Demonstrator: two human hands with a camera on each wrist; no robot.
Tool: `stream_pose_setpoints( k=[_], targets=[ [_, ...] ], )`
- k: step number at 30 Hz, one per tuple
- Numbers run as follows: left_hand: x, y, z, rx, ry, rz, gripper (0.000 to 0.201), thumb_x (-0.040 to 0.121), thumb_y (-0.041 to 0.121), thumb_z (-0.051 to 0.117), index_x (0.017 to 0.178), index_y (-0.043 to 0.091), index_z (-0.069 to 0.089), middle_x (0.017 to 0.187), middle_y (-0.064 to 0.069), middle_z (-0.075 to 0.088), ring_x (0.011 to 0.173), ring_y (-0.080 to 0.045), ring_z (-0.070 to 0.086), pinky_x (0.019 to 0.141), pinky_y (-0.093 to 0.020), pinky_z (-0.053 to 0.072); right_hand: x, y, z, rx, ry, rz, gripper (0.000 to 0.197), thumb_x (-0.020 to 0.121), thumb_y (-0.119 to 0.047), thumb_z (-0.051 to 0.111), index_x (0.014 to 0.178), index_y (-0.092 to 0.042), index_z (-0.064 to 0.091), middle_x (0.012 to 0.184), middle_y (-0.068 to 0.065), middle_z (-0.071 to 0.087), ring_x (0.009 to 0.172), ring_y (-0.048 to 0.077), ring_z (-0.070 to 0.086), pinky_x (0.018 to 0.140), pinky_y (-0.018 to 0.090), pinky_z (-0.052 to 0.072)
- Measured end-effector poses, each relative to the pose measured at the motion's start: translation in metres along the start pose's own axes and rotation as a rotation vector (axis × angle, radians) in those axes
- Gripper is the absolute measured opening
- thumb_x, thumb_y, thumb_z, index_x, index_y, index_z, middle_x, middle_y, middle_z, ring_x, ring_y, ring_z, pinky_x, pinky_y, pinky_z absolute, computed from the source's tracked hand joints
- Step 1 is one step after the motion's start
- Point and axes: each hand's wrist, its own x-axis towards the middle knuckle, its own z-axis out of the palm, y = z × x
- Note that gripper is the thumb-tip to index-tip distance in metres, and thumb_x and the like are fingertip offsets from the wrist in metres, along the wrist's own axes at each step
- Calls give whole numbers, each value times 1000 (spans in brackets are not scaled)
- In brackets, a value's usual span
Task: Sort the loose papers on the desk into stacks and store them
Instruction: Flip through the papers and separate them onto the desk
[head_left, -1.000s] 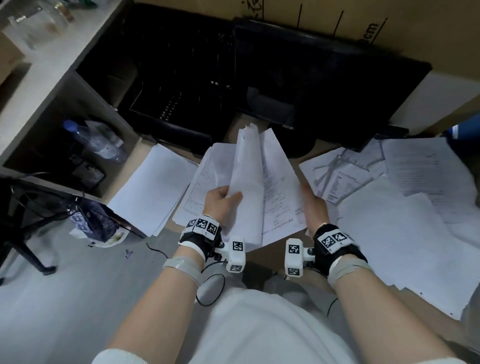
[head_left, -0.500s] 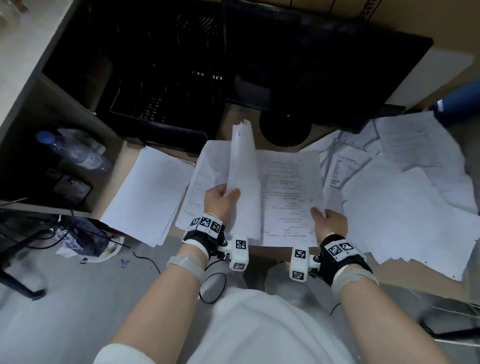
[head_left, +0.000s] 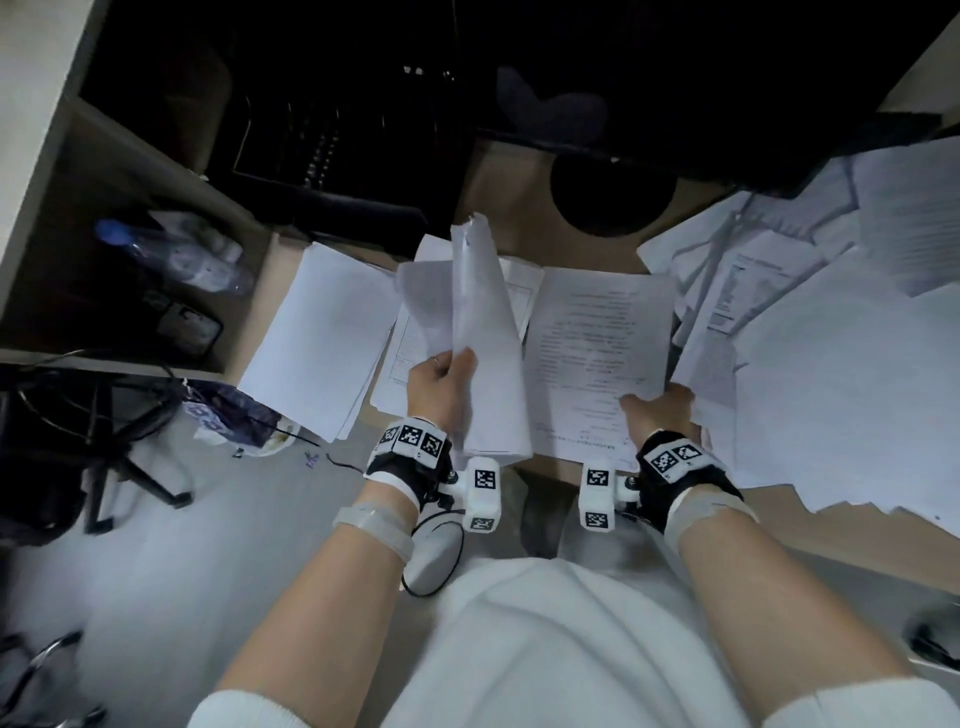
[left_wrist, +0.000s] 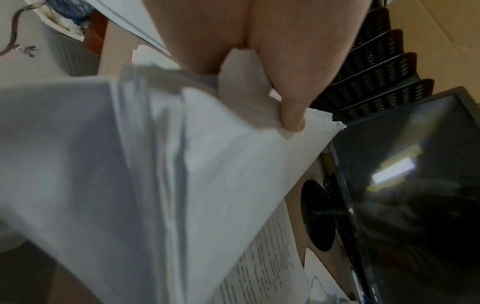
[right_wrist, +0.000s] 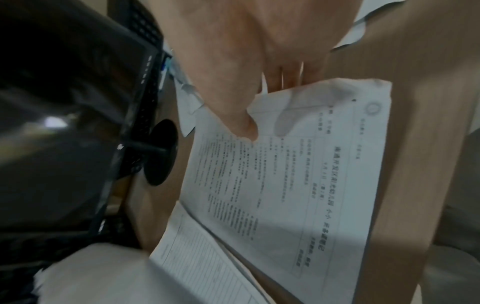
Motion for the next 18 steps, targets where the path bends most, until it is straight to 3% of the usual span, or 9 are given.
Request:
stream_pose_setpoints(
  k=[2, 4, 6, 8, 10, 12, 15, 16, 18],
  targets=[
    [-5, 3, 12, 10, 1, 11, 45, 95, 26, 60, 55, 17, 42, 46, 7, 35, 43, -11, 31, 47, -22, 26, -2, -9, -4, -51, 103, -123, 78, 80, -26, 71, 147, -13, 33, 146, 14, 43, 131, 36, 42, 106, 49, 39],
    [-9, 6, 24, -3, -11, 1, 45, 97, 24, 60, 55, 19, 44, 45, 10, 41, 41, -7, 36, 47, -20, 30, -5, -21, -11, -2, 53, -329, 72, 76, -32, 73, 141, -24, 43, 145, 6, 44, 132, 30, 42, 108, 48, 39],
    [-15, 12, 36, -54, -23, 2, 44, 98, 22, 60, 55, 18, 48, 46, 10, 46, 42, -6, 41, 47, -19, 33, -10, -37, -18, 138, -240, -422, 50, 83, -37, 72, 129, -27, 56, 136, 0, 57, 120, 19, 56, 103, 41, 48],
    [-19, 16, 48, -31, -31, 51, 48, 97, 23, 60, 52, 20, 44, 45, 11, 40, 43, -8, 36, 48, -22, 30, -21, -53, -29, 211, -521, -435, 29, 91, -41, 67, 117, -28, 64, 123, -1, 67, 111, 16, 63, 99, 39, 52],
    [-23, 20, 57, 26, -27, 110, 50, 96, 26, 59, 51, 20, 37, 46, 11, 31, 45, -11, 29, 49, -25, 24, -27, -64, -40, 207, -596, -488, 39, 87, -59, 64, 113, -31, 67, 120, -6, 68, 112, 16, 62, 99, 38, 50],
    [-26, 24, 63, 57, -15, 156, 50, 95, 27, 58, 52, 19, 34, 48, 8, 27, 48, -14, 26, 51, -27, 21, -22, -66, -48, 147, -551, -549, 57, 80, -70, 63, 114, -25, 68, 118, -8, 68, 111, 14, 61, 97, 34, 45],
    [-32, 30, 68, 30, 10, 173, 47, 95, 27, 57, 55, 20, 33, 52, 5, 25, 51, -16, 24, 54, -29, 21, -10, -58, -59, 65, -346, -602, 28, 95, -37, 60, 82, -13, 62, 82, -1, 64, 84, 20, 57, 77, 29, 39],
    [-32, 30, 69, 4, 20, 161, 45, 95, 26, 57, 57, 19, 35, 53, 5, 25, 50, -15, 24, 53, -28, 21, -7, -55, -63, 45, -283, -619, 26, 97, -30, 58, 80, -11, 61, 78, 2, 59, 81, 21, 54, 73, 30, 38],
    [-34, 31, 67, -25, -1, 110, 33, 93, 22, 61, 64, 12, 49, 54, 2, 37, 47, -12, 33, 51, -26, 27, -5, -51, -66, 47, -250, -627, 21, 98, -24, 58, 98, -6, 68, 91, 3, 62, 90, 20, 56, 83, 32, 43]
  ],
)
